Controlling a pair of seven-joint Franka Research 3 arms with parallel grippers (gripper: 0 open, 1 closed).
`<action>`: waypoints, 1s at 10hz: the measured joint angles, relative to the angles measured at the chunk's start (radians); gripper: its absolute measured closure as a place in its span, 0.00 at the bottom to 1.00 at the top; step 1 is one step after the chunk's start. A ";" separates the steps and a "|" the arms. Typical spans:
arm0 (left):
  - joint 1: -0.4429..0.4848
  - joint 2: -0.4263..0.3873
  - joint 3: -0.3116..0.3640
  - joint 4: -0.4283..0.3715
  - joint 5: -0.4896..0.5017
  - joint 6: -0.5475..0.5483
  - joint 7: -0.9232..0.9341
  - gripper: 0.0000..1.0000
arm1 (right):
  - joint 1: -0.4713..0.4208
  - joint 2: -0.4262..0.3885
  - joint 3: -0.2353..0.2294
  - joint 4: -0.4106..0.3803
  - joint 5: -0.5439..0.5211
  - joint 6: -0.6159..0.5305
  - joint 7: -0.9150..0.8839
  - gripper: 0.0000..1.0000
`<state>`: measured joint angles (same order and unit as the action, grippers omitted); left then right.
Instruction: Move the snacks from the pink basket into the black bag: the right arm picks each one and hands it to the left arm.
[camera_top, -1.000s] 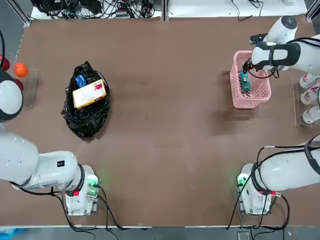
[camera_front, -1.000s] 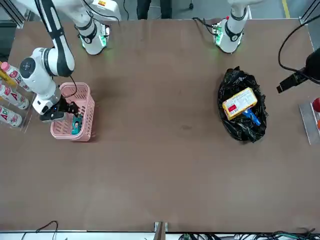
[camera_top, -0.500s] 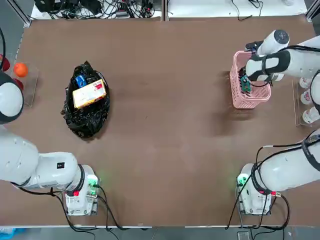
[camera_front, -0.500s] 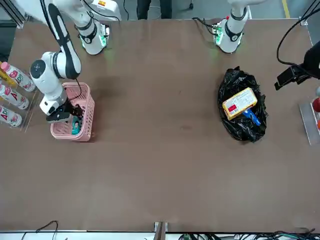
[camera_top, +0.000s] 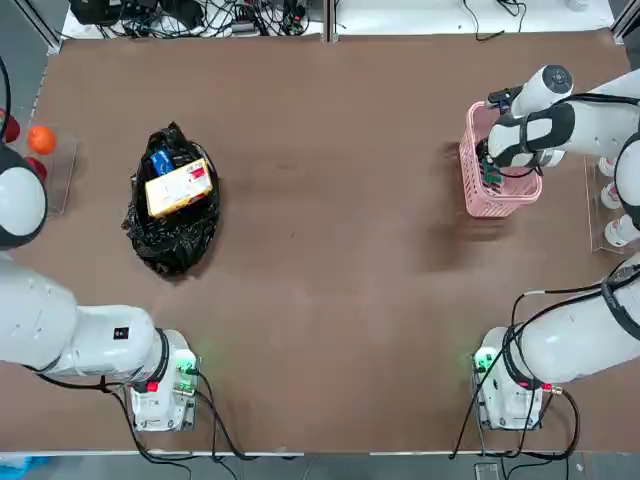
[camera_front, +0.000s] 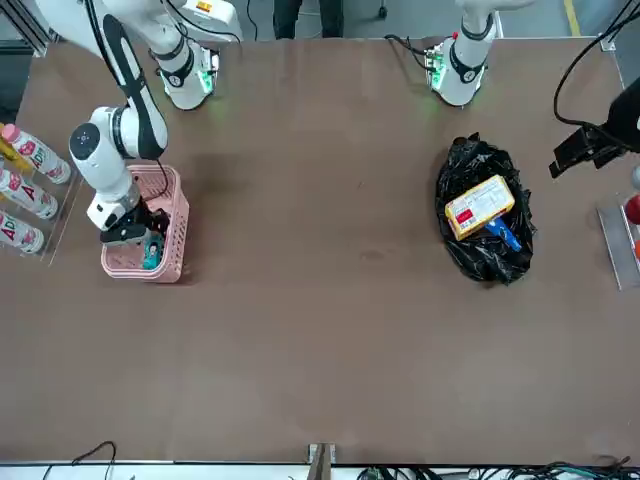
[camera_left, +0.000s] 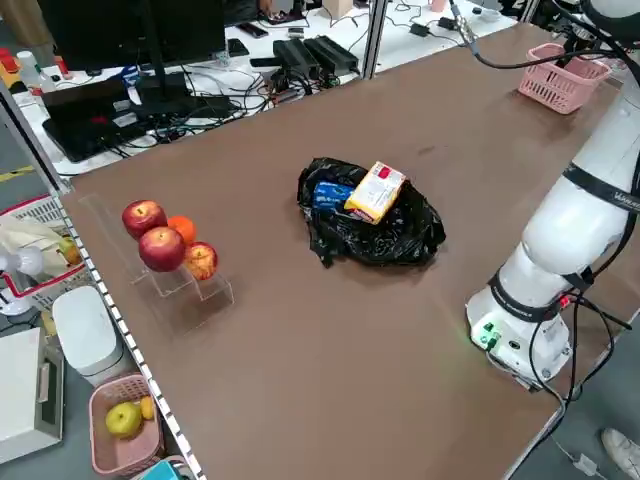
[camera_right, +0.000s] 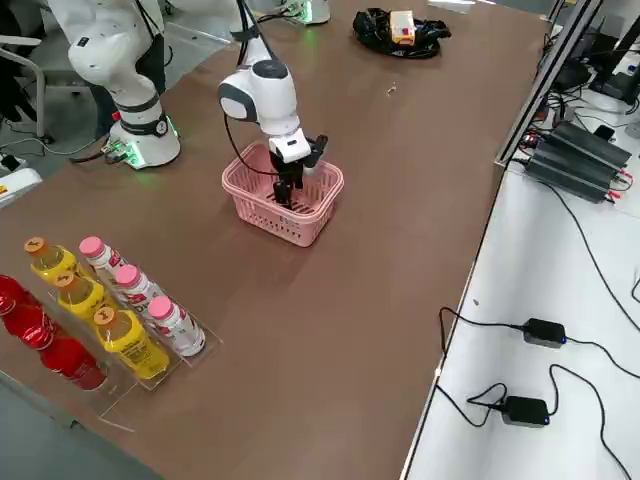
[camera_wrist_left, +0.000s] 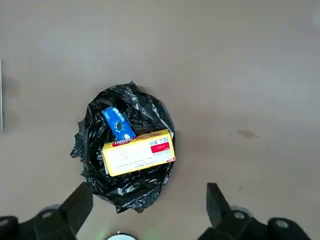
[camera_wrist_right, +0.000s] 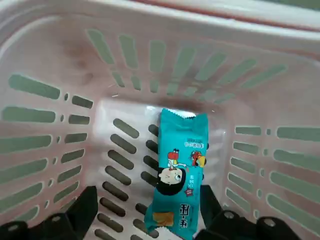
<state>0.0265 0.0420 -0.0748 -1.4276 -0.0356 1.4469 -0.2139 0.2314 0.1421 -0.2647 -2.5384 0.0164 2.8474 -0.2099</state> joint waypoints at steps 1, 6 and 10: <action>-0.003 0.002 -0.002 -0.001 0.018 0.000 0.020 0.00 | 0.000 0.006 0.000 0.000 0.000 0.010 -0.007 0.09; -0.012 0.011 -0.008 -0.003 0.023 0.001 0.061 0.00 | -0.017 0.065 -0.007 0.000 0.000 0.086 -0.122 0.09; -0.027 0.013 -0.052 -0.008 0.023 0.001 0.051 0.00 | -0.038 0.110 -0.006 0.000 0.000 0.156 -0.165 0.09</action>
<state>-0.0002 0.0550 -0.1270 -1.4358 -0.0127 1.4480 -0.1632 0.1938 0.2520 -0.2704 -2.5379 0.0162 3.0037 -0.3754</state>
